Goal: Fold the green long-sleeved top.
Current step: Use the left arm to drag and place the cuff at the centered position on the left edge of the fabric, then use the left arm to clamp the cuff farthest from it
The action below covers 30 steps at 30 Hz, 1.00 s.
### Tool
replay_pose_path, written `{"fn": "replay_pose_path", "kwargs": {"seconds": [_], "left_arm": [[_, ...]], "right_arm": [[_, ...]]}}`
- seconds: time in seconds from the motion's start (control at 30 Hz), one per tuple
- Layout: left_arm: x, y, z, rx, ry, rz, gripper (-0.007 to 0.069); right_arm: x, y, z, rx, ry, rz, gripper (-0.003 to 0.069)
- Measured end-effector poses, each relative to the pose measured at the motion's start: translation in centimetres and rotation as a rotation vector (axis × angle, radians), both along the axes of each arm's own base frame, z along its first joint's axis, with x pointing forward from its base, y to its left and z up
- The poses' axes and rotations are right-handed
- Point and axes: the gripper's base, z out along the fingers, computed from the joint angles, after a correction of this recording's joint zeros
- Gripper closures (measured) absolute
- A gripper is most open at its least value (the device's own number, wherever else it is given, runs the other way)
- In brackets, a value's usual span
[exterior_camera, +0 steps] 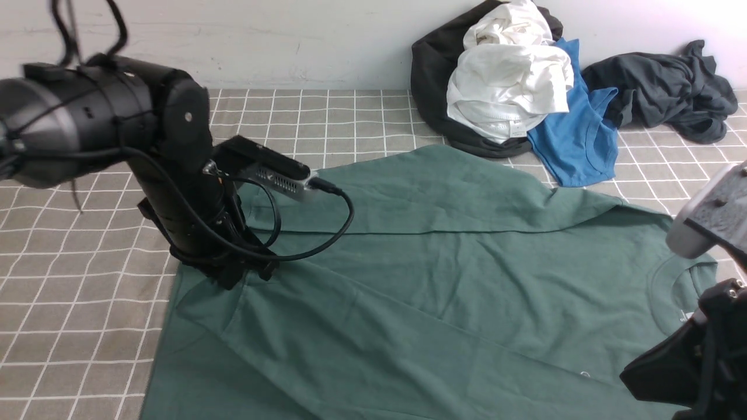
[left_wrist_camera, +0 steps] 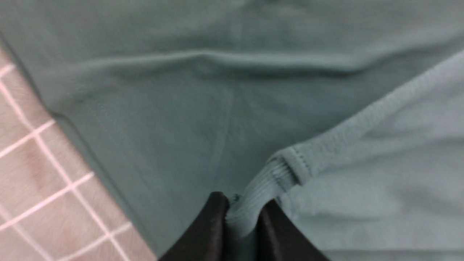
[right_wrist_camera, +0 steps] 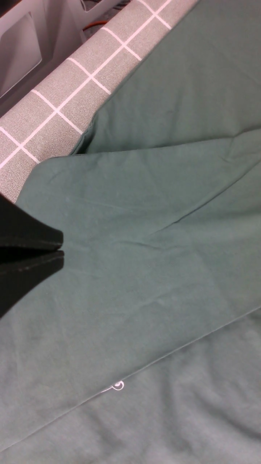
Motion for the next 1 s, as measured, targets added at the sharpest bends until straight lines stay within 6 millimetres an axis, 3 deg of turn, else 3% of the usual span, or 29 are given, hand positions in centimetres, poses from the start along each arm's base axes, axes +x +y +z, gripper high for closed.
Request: {"fn": "replay_pose_path", "kwargs": {"seconds": [0.07, 0.17, 0.27, 0.4, 0.53, 0.6, 0.67, 0.87, 1.0], "left_arm": [[0.7, 0.2, -0.8, 0.006, 0.017, 0.011, 0.0490], [2.3, 0.7, -1.6, 0.008, 0.022, 0.034, 0.0347], [3.8, 1.2, -0.6, -0.005, -0.025, 0.062, 0.0204], [6.3, 2.7, 1.3, -0.044, -0.103, 0.147, 0.0085], [8.8, 4.2, 1.7, -0.097, -0.148, 0.229, 0.0064], [9.8, 4.7, 1.0, -0.110, -0.149, 0.252, 0.0062], [11.8, 4.7, -1.0, -0.138, -0.160, 0.276, 0.0062], [14.5, 4.3, -4.5, -0.152, -0.167, 0.290, 0.0062], [15.6, 4.4, -5.4, -0.135, -0.185, 0.302, 0.0062]], "right_arm": [[0.0, 0.0, 0.0, 0.000, -0.001, 0.000, 0.0673], [0.1, 0.0, 0.0, -0.002, -0.007, -0.002, 0.0673], [0.3, -0.1, 0.0, -0.007, -0.021, -0.031, 0.0673], [1.0, -0.6, 0.1, -0.022, -0.066, -0.127, 0.0673], [1.9, -0.9, 0.0, -0.054, -0.097, -0.209, 0.0673], [2.2, -1.0, -0.2, -0.067, -0.094, -0.225, 0.0673], [2.6, -0.9, -0.7, -0.077, -0.073, -0.238, 0.0673], [2.6, -0.8, -1.0, -0.084, -0.040, -0.237, 0.0673], [2.4, -0.8, -1.1, -0.091, -0.016, -0.233, 0.0673]]}}
